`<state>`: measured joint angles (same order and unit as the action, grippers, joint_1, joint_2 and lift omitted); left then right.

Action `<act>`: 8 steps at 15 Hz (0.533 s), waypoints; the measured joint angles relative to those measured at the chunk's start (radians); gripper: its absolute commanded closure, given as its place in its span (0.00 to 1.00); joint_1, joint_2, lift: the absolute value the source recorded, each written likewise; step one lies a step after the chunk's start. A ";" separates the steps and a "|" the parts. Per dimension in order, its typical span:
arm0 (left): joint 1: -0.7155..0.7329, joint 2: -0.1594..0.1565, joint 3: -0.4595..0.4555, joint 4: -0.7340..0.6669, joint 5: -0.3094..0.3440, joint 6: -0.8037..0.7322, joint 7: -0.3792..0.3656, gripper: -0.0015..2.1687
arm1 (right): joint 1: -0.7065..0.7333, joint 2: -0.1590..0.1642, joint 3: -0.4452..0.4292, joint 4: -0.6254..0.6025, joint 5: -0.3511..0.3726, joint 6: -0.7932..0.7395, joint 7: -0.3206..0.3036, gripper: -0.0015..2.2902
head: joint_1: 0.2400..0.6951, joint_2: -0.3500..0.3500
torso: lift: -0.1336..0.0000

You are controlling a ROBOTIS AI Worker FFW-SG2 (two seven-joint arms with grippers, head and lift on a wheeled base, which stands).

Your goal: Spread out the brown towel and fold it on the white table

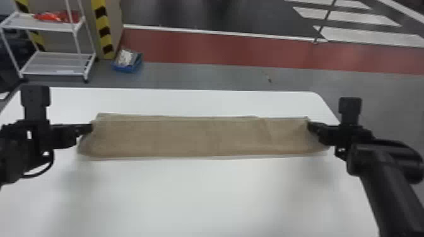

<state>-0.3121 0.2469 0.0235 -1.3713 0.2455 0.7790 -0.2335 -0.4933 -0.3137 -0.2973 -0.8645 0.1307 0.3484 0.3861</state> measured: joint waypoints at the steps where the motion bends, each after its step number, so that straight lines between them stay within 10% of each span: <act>1: 0.004 0.000 0.004 -0.003 0.004 0.004 0.015 0.18 | 0.002 0.000 0.000 -0.001 0.001 0.001 0.000 0.62 | 1.00 0.26 | 0.07; 8: -0.001 -0.003 0.029 -0.014 0.058 -0.020 0.034 0.10 | 0.019 0.000 -0.001 -0.026 0.001 0.021 0.000 0.62 | 1.00 0.26 | 0.07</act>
<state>-0.3134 0.2442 0.0525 -1.3850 0.3030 0.7588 -0.1994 -0.4746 -0.3141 -0.2987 -0.8904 0.1319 0.3690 0.3865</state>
